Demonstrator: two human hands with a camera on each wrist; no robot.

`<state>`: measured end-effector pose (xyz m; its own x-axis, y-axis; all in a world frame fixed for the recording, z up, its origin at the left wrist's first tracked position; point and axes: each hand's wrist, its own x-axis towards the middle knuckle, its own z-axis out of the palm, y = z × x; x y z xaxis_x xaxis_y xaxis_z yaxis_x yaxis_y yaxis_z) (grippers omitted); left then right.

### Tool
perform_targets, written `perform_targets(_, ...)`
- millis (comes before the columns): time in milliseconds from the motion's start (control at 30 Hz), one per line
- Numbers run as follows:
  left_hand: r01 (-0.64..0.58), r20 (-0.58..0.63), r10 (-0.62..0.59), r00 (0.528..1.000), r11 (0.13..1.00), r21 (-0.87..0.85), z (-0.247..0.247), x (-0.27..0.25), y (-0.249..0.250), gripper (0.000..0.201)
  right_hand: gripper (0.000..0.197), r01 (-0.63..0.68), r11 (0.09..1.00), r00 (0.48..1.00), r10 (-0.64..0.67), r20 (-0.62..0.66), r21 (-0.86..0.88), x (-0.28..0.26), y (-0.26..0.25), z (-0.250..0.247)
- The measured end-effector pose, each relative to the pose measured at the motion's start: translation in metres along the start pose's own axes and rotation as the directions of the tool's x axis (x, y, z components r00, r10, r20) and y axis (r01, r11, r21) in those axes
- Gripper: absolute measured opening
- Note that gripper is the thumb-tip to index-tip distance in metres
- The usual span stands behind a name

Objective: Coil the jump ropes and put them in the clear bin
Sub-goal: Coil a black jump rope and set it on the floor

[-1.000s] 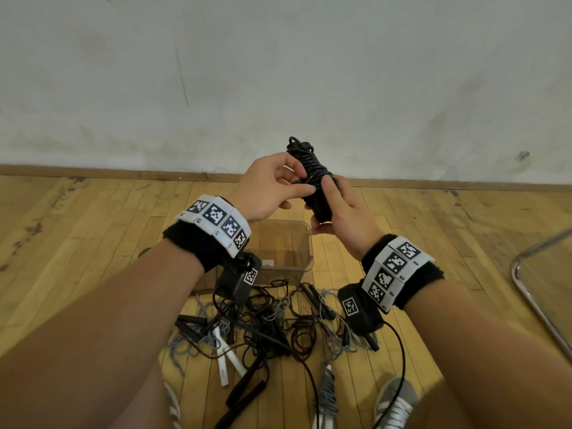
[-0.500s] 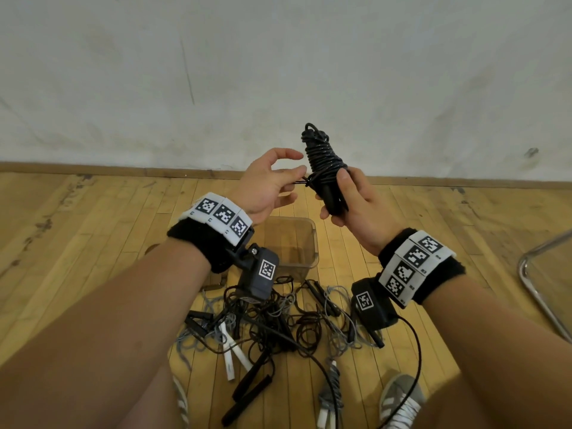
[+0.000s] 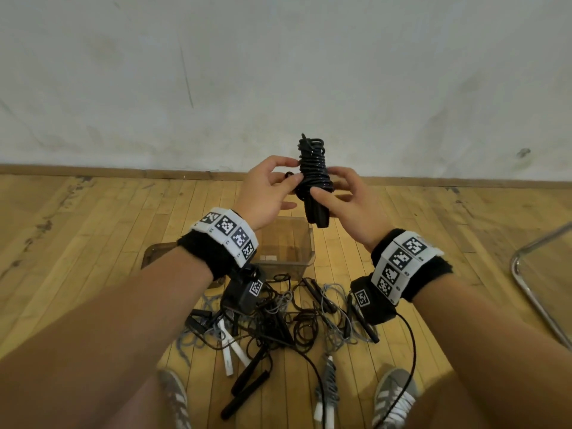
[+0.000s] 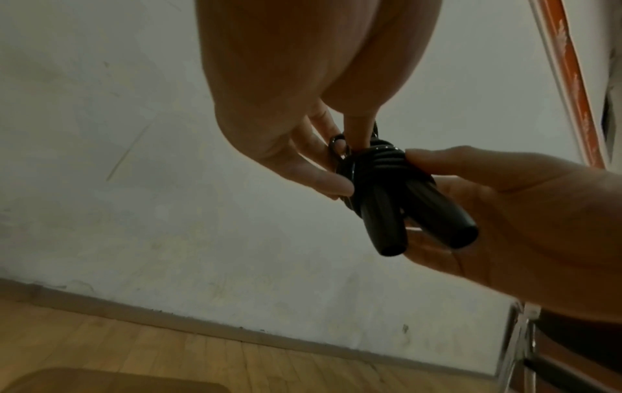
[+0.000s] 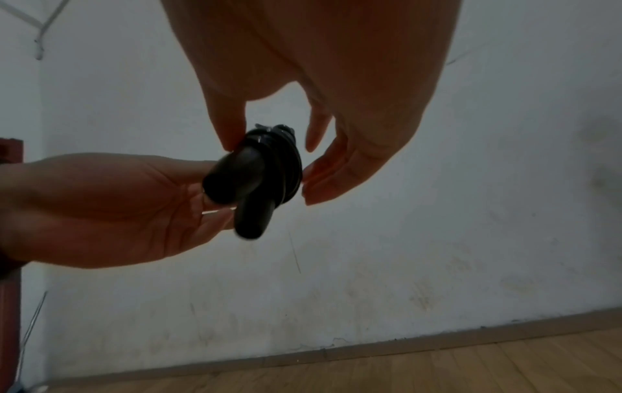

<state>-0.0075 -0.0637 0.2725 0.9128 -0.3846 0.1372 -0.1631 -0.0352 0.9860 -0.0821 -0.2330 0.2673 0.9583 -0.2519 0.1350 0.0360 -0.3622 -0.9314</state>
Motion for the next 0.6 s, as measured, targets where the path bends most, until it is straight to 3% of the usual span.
perform_targets(133, -0.007, -0.012, 0.009, 1.000, 0.990, 0.144, 0.001, 0.001, -0.014, 0.020, 0.064, -0.058, 0.995, 0.998, 0.060, 0.032, -0.080, 0.004, 0.010, 0.001)
perform_targets(233, 0.084, -0.020, -0.082, 0.996, 0.970, 0.226, 0.010, -0.008, -0.050, 0.019, 0.064, -0.186, 0.979, 0.981, 0.190, 0.033, -0.086, -0.004, 0.039, 0.021)
perform_targets(367, 0.196, -0.001, -0.203, 0.979, 0.940, 0.278, 0.024, -0.039, -0.131, 0.018, 0.037, -0.358, 0.932, 0.929, 0.362, 0.075, -0.062, -0.037, 0.107, 0.055)
perform_targets(433, 0.263, 0.030, -0.288, 0.957, 0.908, 0.326, 0.032, -0.061, -0.170, 0.019, 0.038, -0.447, 0.891, 0.887, 0.453, 0.085, -0.081, -0.061, 0.145, 0.071)
perform_targets(533, 0.374, 0.087, -0.436, 0.896, 0.845, 0.382, 0.044, -0.096, -0.219, 0.026, 0.075, -0.603, 0.786, 0.783, 0.616, 0.090, -0.133, -0.095, 0.208, 0.089)
perform_targets(600, 0.395, 0.114, -0.490, 0.865, 0.801, 0.449, 0.051, -0.120, -0.246, 0.031, 0.081, -0.672, 0.722, 0.717, 0.690, 0.100, -0.165, -0.116, 0.239, 0.098)
